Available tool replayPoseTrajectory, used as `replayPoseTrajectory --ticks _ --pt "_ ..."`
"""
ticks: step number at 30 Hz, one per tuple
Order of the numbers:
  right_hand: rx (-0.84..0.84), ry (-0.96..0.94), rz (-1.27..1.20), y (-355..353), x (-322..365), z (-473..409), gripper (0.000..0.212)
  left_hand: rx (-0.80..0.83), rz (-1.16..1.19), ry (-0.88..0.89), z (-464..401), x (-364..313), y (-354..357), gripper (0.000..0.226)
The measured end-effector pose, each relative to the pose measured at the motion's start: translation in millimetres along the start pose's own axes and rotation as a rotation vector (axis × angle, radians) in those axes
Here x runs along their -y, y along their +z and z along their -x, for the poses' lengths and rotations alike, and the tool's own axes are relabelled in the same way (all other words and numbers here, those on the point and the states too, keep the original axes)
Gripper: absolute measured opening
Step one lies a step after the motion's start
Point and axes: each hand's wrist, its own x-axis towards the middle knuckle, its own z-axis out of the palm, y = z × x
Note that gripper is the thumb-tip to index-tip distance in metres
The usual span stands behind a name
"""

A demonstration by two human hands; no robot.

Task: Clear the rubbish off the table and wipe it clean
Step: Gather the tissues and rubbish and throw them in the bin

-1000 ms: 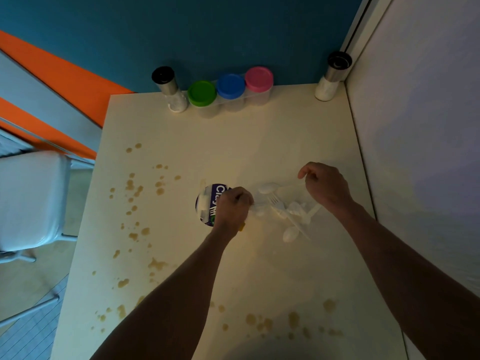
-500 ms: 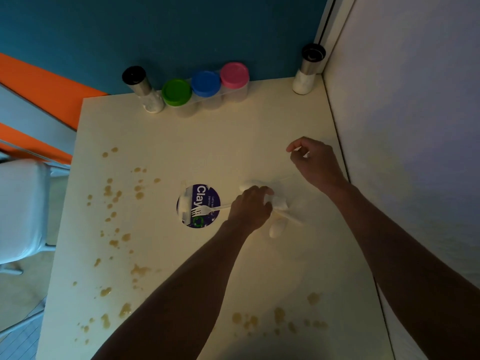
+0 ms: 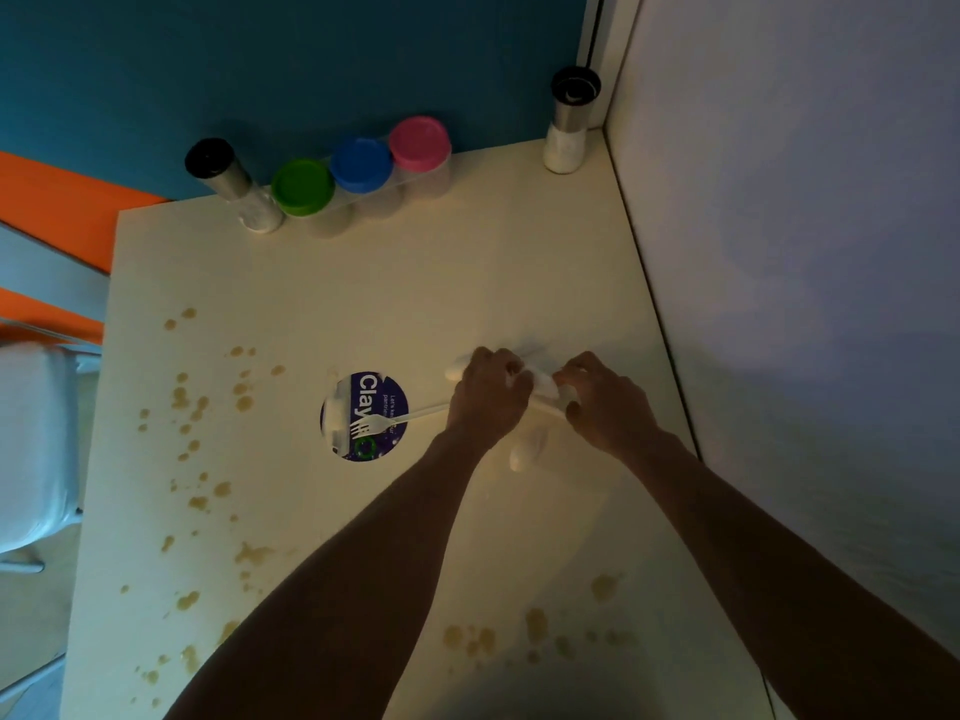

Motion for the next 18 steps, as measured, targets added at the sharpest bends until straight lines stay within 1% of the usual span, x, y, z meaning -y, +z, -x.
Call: replayPoseTrajectory --ticks 2,4,6,7,10,14,16,18 --pt "-0.031 -0.023 0.061 4 -2 6 0.034 -0.062 0.190 -0.082 -2 -6 -7 0.023" --pt "-0.060 -0.031 0.098 7 -2 9 0.029 -0.091 0.404 -0.181 -2 -10 -17 0.017" --pt "-0.073 -0.019 0.107 7 -2 11 0.023 -0.136 0.533 -0.228 -2 -7 -27 0.008" --pt "-0.069 -0.009 0.105 6 -2 12 0.020 -0.159 0.566 -0.227 0 -3 -31 0.008" --pt "-0.008 0.020 0.136 2 -2 12 0.017 -0.192 0.583 -0.201 5 10 -43 0.011" --pt "0.140 0.076 0.148 -4 -5 12 0.019 -0.240 0.494 -0.220 17 27 -59 0.015" --pt "0.199 0.123 0.113 -5 -8 13 0.020 -0.267 0.431 -0.241 23 36 -65 0.024" --pt "0.234 0.141 0.082 -6 -7 14 0.024 -0.293 0.364 -0.257 30 44 -69 0.042"
